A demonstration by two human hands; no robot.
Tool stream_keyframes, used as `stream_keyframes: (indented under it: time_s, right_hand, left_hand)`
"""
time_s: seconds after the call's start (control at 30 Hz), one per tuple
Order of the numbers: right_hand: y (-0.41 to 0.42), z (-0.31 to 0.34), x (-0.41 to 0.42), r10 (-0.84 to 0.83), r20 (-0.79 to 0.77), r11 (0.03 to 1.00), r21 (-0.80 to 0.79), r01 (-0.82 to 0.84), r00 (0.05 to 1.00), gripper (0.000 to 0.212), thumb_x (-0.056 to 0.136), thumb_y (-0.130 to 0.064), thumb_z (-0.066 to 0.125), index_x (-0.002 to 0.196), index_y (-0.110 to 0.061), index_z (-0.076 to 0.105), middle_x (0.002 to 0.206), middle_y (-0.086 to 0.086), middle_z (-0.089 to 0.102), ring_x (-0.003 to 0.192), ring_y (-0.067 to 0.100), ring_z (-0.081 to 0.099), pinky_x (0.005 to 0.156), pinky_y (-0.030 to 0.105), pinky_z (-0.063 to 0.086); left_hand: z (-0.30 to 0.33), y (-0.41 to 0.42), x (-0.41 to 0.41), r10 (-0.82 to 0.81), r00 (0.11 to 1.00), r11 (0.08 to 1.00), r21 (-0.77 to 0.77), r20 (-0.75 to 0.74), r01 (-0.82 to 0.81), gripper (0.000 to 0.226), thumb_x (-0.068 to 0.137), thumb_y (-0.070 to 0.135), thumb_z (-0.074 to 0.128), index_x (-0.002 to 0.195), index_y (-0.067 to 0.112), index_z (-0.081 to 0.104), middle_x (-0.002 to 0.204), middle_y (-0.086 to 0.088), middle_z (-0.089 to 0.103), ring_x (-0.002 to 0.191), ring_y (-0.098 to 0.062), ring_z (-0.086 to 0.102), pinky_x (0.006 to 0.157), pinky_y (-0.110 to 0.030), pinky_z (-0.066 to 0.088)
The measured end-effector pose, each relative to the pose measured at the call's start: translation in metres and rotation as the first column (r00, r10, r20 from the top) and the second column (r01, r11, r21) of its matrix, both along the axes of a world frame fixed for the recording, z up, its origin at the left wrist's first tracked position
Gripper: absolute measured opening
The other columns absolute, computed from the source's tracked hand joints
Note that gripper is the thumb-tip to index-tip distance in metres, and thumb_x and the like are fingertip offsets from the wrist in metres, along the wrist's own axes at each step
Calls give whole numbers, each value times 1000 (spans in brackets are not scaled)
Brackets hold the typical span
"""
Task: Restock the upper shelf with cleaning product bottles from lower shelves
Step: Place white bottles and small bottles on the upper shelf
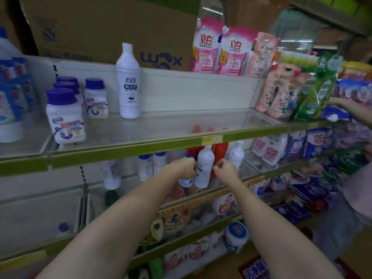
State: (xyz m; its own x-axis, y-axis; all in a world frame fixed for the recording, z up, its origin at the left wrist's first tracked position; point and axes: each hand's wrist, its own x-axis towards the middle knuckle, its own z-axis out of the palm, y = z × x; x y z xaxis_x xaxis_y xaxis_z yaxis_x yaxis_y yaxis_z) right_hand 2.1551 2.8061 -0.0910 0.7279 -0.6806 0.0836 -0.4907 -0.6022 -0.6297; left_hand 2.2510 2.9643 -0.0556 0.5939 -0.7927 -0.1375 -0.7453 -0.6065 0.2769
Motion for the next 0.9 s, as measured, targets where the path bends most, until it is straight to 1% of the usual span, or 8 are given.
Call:
stream_keyframes:
  time_s: [0.1, 0.17, 0.37, 0.5, 0.57, 0.77, 0.83, 0.9]
  right_hand:
    - [0, -17, 3, 19, -16, 999, 40, -18, 1000, 10, 92, -21, 60, 93, -12, 62, 89, 4, 64, 89, 27, 59, 73, 31, 40]
    - [-6, -31, 5, 19, -22, 997, 72, -18, 1000, 8, 91, -21, 60, 92, -12, 61, 90, 5, 65, 90, 27, 60, 74, 33, 44]
    - [-36, -61, 27, 29, -112, 985, 170, -10, 993, 19, 93, -28, 66, 102, -14, 56, 101, 5, 64, 94, 24, 61, 82, 36, 50]
    - [-56, -79, 48, 94, -120, 972, 228, -65, 988, 48, 84, -33, 76, 117, -10, 51, 119, 10, 62, 109, 31, 62, 93, 44, 52]
    - [-65, -85, 59, 101, -93, 963, 259, -74, 990, 62, 80, -30, 81, 127, -6, 48, 128, 14, 58, 118, 34, 58, 95, 41, 50]
    - [-85, -103, 85, 181, -85, 927, 347, -141, 980, 87, 69, -24, 90, 137, -2, 39, 134, 18, 52, 122, 38, 53, 88, 37, 45]
    - [-90, -108, 91, 229, -89, 901, 397, -176, 969, 98, 60, -29, 94, 139, -6, 41, 133, 15, 55, 120, 36, 56, 91, 40, 50]
    - [-98, -122, 100, 245, -88, 875, 448, -181, 966, 108, 43, -45, 92, 135, -11, 47, 129, 11, 60, 113, 31, 62, 89, 43, 55]
  left_hand:
    - [-23, -4, 4, 49, 998, 999, 5, -33, -48, 12, 88, 19, 57, 78, 18, 51, 93, -9, 60, 86, -30, 58, 78, -40, 52]
    - [-37, -13, 6, 79, 994, 997, -9, -72, -80, 3, 92, 21, 55, 91, 18, 54, 96, -5, 55, 88, -26, 56, 77, -36, 50]
    - [-64, -41, 16, 161, 965, 970, -149, -208, -193, 15, 91, 15, 57, 106, 11, 61, 107, -8, 58, 94, -25, 58, 76, -32, 46]
    - [-70, -61, 22, 224, 942, 931, -230, -251, -282, 8, 90, 8, 53, 89, 12, 60, 88, -4, 60, 85, -22, 56, 73, -32, 46]
    - [-74, -69, 28, 262, 937, 914, -254, -232, -318, 8, 90, 10, 52, 85, 13, 58, 87, -5, 61, 84, -23, 55, 72, -32, 46]
    - [-83, -84, 36, 357, 894, 879, -225, -271, -419, 18, 96, 18, 49, 81, 8, 55, 75, -7, 58, 68, -20, 50, 63, -34, 43]
    - [-86, -85, 38, 401, 874, 868, -191, -275, -459, 16, 95, 20, 52, 86, 8, 59, 82, -9, 62, 73, -22, 56, 66, -34, 46]
    - [-87, -87, 39, 438, 854, 852, -174, -282, -494, 12, 91, 17, 55, 96, 8, 62, 94, -10, 65, 85, -25, 60, 73, -35, 49]
